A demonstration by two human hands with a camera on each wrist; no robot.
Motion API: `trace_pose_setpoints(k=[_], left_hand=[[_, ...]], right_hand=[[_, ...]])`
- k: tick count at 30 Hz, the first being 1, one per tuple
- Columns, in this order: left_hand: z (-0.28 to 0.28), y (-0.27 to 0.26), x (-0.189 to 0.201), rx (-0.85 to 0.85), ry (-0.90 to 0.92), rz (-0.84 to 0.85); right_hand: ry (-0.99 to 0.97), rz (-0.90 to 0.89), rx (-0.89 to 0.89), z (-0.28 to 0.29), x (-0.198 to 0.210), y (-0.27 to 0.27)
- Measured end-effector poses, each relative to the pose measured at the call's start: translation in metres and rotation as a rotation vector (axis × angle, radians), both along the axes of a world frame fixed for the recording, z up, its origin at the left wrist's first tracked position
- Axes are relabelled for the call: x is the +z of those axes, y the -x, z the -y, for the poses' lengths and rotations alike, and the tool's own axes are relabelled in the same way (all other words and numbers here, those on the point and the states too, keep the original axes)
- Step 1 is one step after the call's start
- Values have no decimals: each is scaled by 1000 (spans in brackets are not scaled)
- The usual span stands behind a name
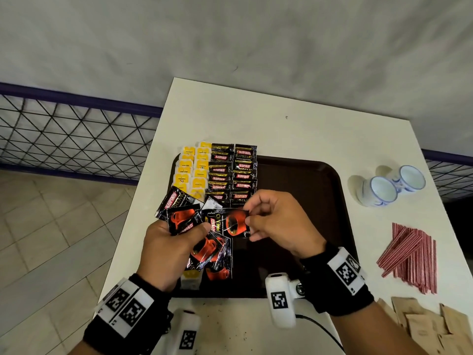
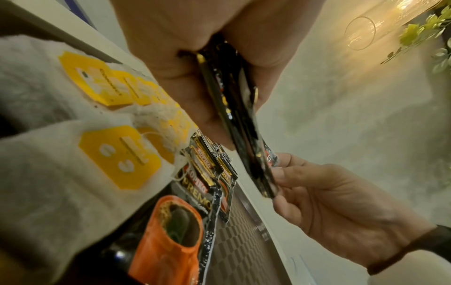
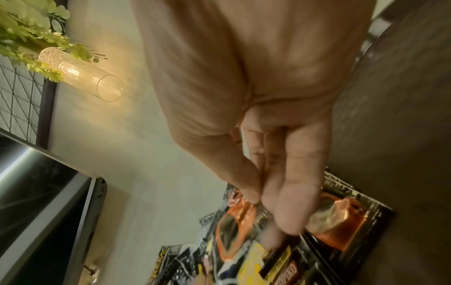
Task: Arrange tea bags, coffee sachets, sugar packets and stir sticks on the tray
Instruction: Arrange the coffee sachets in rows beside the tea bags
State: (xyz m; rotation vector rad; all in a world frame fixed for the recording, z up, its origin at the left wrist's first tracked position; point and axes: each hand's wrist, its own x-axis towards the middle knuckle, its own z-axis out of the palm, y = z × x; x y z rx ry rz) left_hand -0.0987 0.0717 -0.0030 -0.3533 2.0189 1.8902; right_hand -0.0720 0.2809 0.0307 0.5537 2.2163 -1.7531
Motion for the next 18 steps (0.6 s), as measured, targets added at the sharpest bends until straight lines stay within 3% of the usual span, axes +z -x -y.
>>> trace_pose_setpoints(k=[9,18], left_hand=[[-1,-1,4,-1,55,-19],[0,-1,13,-176,180,-109]], right_hand=[[-103,-196,-102,20,-18,-12],[-489,-339,273,3,7,-5]])
